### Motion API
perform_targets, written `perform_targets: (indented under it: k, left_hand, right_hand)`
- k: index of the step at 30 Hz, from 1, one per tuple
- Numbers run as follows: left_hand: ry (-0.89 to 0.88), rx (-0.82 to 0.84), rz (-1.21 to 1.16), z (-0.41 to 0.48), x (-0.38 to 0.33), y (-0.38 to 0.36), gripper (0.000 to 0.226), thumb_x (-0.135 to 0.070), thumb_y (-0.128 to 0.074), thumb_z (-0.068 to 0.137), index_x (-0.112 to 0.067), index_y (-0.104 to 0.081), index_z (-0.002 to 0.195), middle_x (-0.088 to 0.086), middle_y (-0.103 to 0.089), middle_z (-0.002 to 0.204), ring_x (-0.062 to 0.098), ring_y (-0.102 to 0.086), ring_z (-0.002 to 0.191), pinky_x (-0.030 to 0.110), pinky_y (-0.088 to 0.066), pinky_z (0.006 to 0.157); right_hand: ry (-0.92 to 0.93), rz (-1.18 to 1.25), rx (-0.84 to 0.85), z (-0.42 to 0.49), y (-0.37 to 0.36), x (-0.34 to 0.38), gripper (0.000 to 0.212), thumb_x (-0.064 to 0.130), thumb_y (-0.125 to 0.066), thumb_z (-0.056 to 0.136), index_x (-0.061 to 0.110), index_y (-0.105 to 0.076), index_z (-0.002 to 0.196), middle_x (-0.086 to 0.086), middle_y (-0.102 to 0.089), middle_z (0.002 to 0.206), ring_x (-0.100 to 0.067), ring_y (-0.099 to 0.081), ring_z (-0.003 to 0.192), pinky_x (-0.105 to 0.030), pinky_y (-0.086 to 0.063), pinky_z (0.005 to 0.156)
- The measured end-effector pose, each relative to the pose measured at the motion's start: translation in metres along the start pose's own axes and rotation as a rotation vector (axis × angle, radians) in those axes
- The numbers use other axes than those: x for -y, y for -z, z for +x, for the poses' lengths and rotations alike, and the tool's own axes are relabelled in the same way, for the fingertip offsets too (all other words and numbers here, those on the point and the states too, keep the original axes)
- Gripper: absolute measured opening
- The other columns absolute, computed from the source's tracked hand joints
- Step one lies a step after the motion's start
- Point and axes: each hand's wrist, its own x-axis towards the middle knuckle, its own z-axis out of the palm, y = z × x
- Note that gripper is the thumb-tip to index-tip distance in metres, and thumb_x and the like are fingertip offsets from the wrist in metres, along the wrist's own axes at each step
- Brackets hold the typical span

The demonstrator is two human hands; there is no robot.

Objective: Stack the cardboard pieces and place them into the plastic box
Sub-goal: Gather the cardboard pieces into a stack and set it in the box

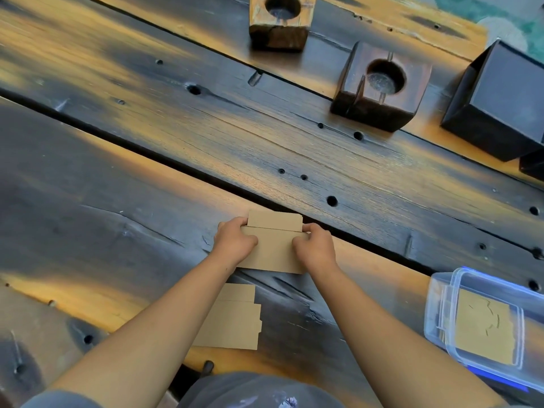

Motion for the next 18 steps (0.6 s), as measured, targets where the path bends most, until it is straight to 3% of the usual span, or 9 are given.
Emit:
perform_targets:
  k: [4,10,13,18]
  left_hand:
    - [-0.009,-0.017,-0.055,-0.017,0.017,0.007,0.045,-0.011,-0.057,0.083,-0.027,-0.066,0.124,0.010,-0.061,0.128,0.028,-0.063,0.110,0.045,-0.054,0.100]
    - [-0.038,-0.053,-0.095,-0.050,0.038,0.030,0.054,-0.015,-0.051,0.070,-0.026,-0.069,0.120,0.013,-0.063,0.124,0.028,-0.062,0.114,0.047,-0.053,0.100]
    - [-0.055,-0.062,-0.075,-0.066,0.057,0.040,0.050,-0.011,-0.051,0.072,-0.026,-0.071,0.115,0.012,-0.066,0.118,0.028,-0.057,0.119,0.045,-0.052,0.101]
    - [-0.017,-0.098,-0.014,-0.087,0.096,0.045,0.042,-0.009,-0.058,0.079,-0.022,-0.070,0.117,0.012,-0.060,0.122,0.028,-0.060,0.112,0.044,-0.051,0.102]
  right_hand:
    - [0.034,0.017,-0.010,-0.016,-0.007,-0.005,0.046,0.014,-0.054,0.084,0.014,-0.056,0.131,-0.012,-0.056,0.130,-0.022,-0.059,0.098,-0.030,-0.048,0.090]
    - [0.093,0.063,0.032,-0.050,-0.021,-0.007,0.047,0.014,-0.051,0.082,0.014,-0.059,0.128,-0.013,-0.059,0.126,-0.028,-0.062,0.106,-0.043,-0.051,0.100]
    - [0.120,0.038,0.068,-0.072,-0.034,-0.011,0.043,0.015,-0.050,0.080,0.017,-0.062,0.121,-0.014,-0.061,0.121,-0.027,-0.063,0.103,-0.041,-0.052,0.096]
    - [0.135,-0.027,0.095,-0.103,-0.060,-0.028,0.041,0.013,-0.052,0.079,0.015,-0.063,0.119,-0.015,-0.063,0.116,-0.028,-0.062,0.103,-0.037,-0.052,0.091]
